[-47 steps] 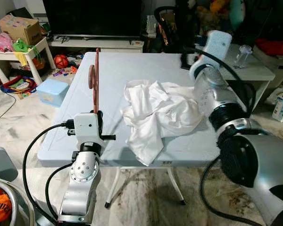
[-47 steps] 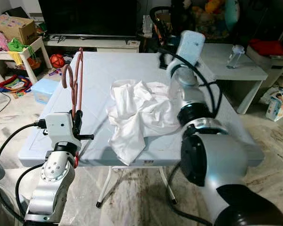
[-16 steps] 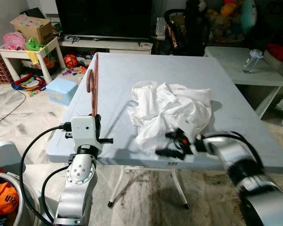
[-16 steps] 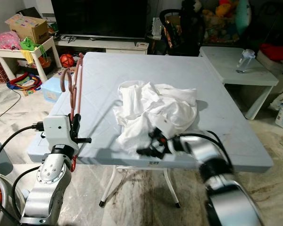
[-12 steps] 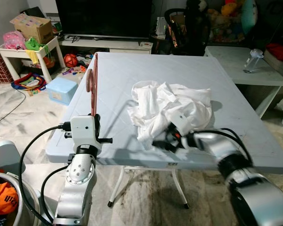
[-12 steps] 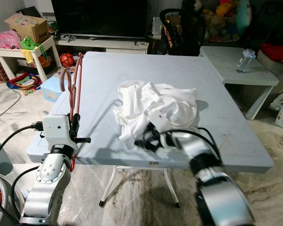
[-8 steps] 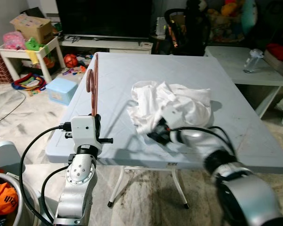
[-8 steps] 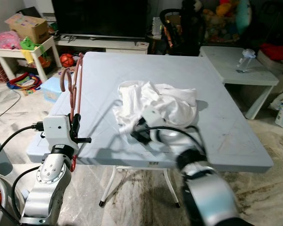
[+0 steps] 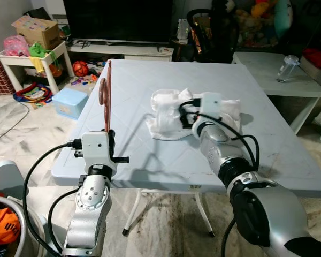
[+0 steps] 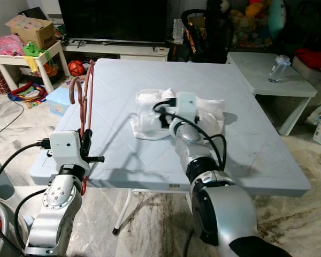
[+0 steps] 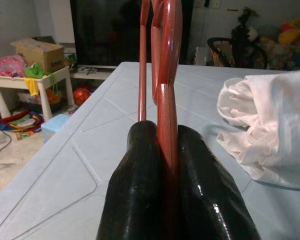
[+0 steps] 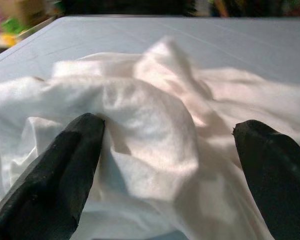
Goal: Hang hanger
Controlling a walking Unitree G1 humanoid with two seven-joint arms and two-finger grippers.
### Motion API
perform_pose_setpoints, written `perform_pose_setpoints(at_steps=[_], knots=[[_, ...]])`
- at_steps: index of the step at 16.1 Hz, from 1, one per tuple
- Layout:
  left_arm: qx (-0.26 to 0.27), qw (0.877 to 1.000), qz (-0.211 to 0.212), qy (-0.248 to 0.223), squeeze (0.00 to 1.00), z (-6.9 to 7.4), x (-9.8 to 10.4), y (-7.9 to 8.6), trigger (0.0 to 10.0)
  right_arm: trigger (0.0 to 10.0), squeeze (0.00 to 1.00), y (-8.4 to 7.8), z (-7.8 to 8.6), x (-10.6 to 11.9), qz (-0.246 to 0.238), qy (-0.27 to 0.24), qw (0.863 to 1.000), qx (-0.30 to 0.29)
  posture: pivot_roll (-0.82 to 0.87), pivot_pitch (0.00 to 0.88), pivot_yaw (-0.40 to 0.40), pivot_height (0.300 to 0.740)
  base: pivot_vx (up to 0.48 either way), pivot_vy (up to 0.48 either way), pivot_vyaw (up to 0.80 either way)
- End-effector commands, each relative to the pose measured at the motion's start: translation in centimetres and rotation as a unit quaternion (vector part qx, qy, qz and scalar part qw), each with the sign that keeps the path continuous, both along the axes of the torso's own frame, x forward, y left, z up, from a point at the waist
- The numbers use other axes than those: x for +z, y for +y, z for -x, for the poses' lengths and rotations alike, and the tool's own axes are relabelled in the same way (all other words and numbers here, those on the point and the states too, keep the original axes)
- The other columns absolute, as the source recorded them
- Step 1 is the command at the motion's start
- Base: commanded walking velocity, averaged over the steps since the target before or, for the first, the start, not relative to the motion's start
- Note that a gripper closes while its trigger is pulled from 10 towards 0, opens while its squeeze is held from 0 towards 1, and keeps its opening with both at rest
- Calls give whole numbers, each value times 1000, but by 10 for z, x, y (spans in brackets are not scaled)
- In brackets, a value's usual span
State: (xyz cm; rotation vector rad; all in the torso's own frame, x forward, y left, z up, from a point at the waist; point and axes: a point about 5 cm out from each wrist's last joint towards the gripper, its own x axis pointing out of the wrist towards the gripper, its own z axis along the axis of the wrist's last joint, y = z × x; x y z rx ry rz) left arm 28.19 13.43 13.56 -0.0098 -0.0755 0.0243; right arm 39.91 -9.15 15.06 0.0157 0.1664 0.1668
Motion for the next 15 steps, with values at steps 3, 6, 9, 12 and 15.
perform_pose_setpoints(at_steps=[3, 6, 9, 12, 15], knots=[[-1, 1000, 11, -2, 0, 0, 2, -4, 10000, 10000, 0, -27, 12, -29, -37, 38, 997, 56, 176, 5, -104, 740, 0, 0, 0], [-7, 1000, 15, 6, 0, -2, 0, -7, 10000, 10000, 0, -78, 20, -35, -14, 40, 996, 84, 136, 7, -82, 740, 0, 0, 0], [9, 999, -8, 29, 0, -7, -6, -4, 10000, 10000, 0, -97, 26, -21, 47, -3, 986, 157, 99, 13, -46, 740, 0, 0, 0], [-30, 999, 5, 30, 0, -10, -1, -14, 10000, 10000, 0, -107, 27, -5, 59, -55, 987, 136, 78, 10, -29, 740, 0, 0, 0], [-80, 997, -16, 19, 0, -15, 7, -21, 10000, 10000, 0, -98, 32, 6, 59, -82, 987, 122, 64, 0, -10, 740, 0, 0, 0]])
